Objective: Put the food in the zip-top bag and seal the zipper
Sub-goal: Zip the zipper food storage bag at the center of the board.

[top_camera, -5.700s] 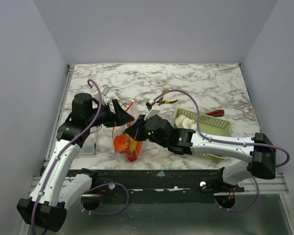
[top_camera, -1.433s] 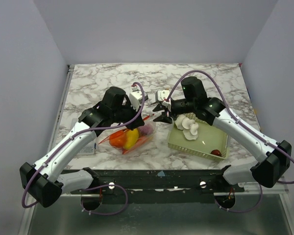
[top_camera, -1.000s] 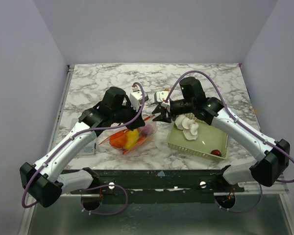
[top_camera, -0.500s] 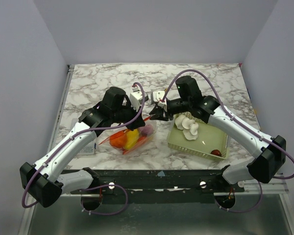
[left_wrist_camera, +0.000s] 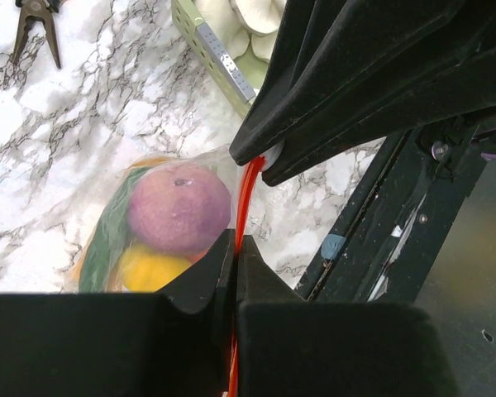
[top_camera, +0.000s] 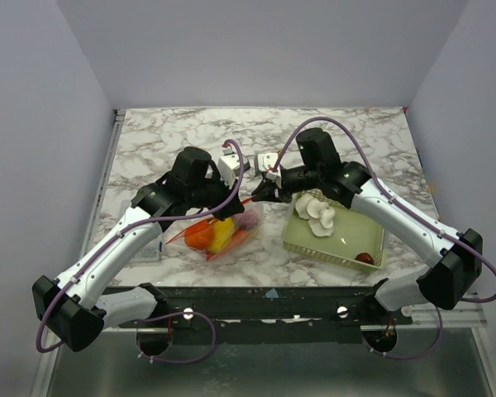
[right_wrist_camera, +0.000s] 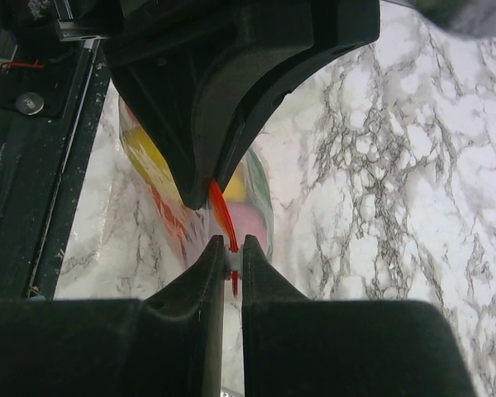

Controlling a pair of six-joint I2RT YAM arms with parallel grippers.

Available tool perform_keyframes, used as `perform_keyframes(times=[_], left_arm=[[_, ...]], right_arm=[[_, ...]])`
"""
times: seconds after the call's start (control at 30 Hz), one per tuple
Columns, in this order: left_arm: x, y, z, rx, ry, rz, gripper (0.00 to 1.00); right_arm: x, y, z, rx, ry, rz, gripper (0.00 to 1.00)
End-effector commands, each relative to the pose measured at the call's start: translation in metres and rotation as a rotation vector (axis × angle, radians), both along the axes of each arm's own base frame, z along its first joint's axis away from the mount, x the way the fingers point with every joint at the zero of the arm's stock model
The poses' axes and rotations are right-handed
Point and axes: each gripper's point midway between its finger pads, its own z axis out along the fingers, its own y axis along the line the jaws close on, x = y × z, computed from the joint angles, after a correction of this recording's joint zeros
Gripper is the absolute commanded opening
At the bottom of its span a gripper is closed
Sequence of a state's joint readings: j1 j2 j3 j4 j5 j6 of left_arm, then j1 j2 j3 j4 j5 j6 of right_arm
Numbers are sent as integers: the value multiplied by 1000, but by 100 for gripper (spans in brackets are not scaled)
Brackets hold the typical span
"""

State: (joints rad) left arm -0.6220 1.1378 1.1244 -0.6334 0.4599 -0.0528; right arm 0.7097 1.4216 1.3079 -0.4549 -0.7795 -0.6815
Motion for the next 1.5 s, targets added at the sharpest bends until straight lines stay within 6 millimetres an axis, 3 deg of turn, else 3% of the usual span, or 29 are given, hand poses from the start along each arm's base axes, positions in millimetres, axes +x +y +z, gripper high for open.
perform_keyframes(times=[0.0, 0.17, 0.5, 0.9, 1.2, 1.47], left_arm=[[0, -1, 10, -29, -38, -16, 0], [0, -2, 10, -32, -34, -19, 0], [-2, -3, 11, -44, -32, -32, 0], [-4, -1, 14, -55, -35, -36, 0], [-15, -4, 23, -105, -60, -84, 0], [-26, -9, 32, -157, -75, -149, 0]], right_arm=[[-7, 4, 1, -7, 0, 34, 0], [-24, 15, -4, -14, -14, 106, 1], [-35, 32, -7, 13, 5, 150, 3], [-41, 22, -7, 3, -8, 135, 5], [-16, 19, 7, 65, 2, -89, 0], [-36, 44, 10, 145, 84, -119, 6]])
